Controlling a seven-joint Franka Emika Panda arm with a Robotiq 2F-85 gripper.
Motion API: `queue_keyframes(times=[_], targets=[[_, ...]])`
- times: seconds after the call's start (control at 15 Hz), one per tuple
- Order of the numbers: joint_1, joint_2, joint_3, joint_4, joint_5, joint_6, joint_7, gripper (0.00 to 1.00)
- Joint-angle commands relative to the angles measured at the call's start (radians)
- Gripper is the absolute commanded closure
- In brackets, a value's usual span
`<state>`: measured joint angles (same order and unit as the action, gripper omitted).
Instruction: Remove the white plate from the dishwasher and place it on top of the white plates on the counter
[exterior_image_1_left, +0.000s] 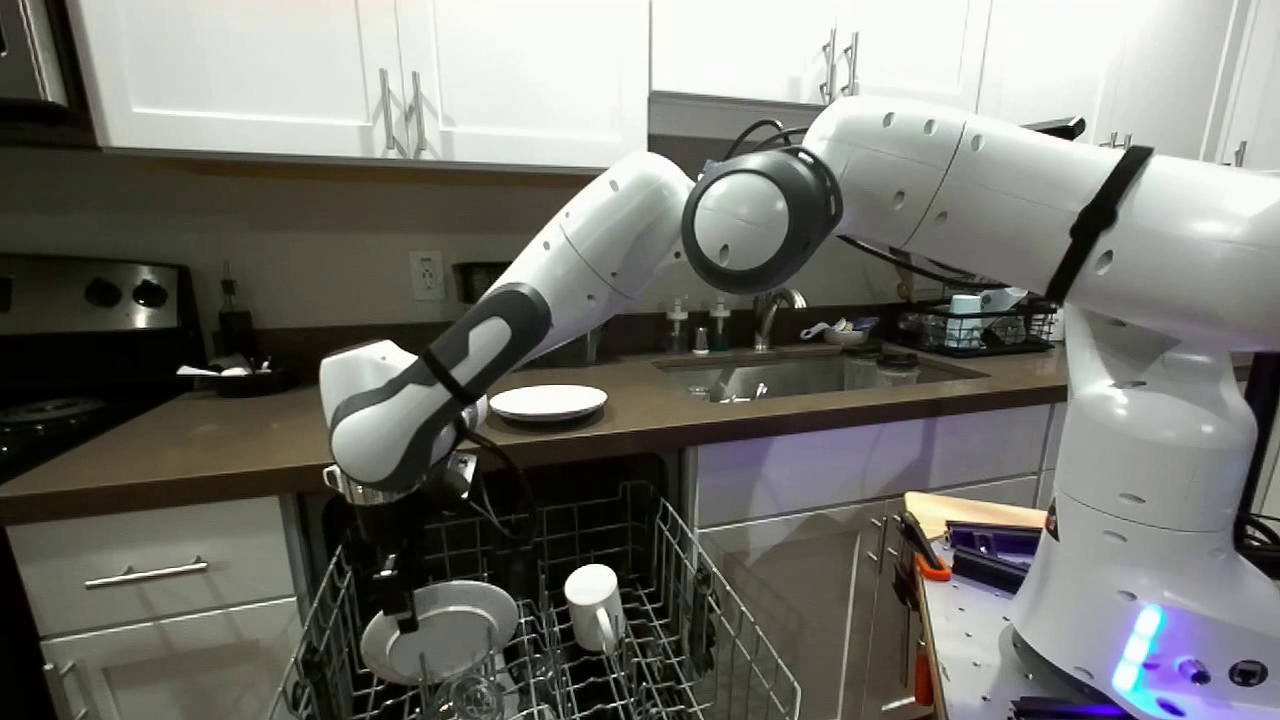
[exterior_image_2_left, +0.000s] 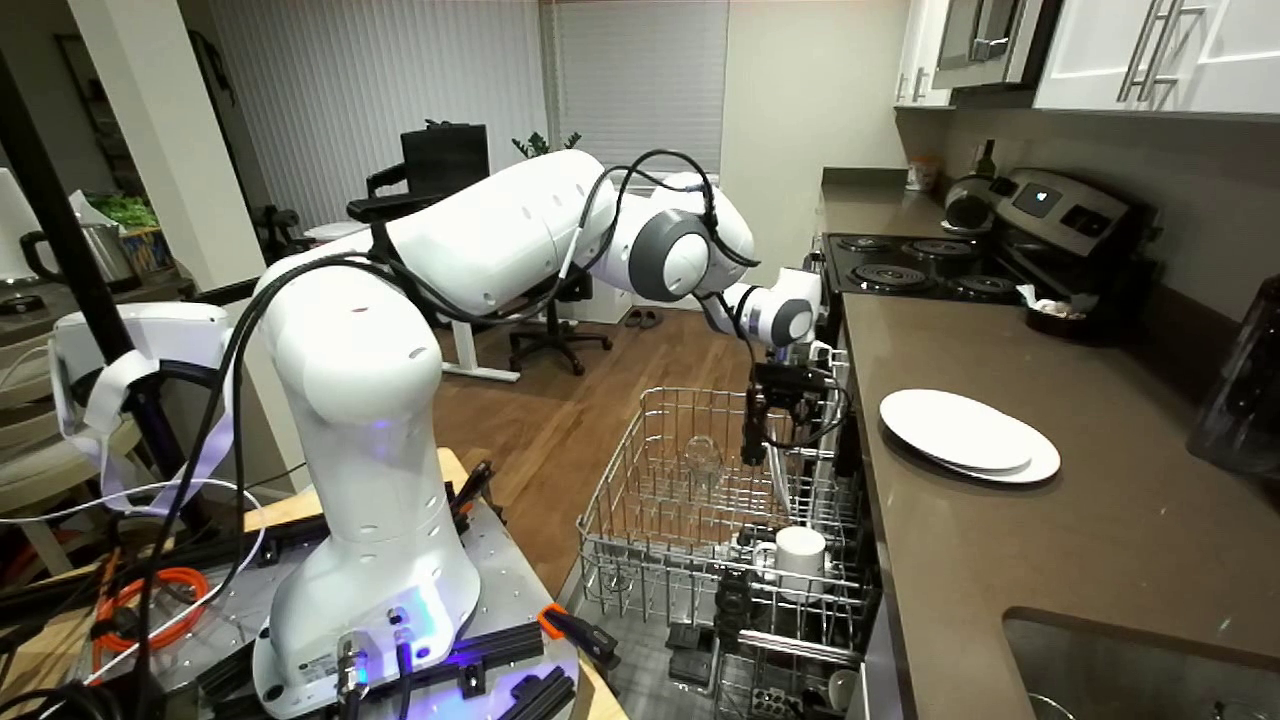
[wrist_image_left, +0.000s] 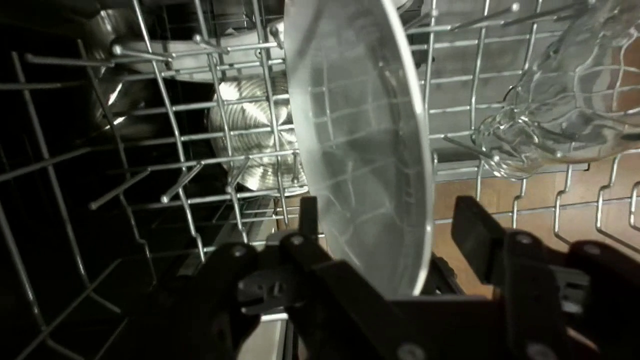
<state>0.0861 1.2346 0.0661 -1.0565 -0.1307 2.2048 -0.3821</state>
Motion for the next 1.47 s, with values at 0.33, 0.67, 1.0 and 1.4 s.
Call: queue_keyframes(times=[0.33, 0.67, 1.0, 1.4], targets=[[-0.01, -0.134, -0.019, -0.23, -0.003, 0.04, 0.018, 0.92], [-0.015, -0.172, -0.013, -0.274, -0.021, 0.041, 0.025, 0.87], [-0.019, -0.212, -0.005, -0.328, -0.022, 0.062, 0.016, 0.92], [-0.041, -0.297, 0.01, -0.46, -0.018, 0.163, -0.002, 0.92]])
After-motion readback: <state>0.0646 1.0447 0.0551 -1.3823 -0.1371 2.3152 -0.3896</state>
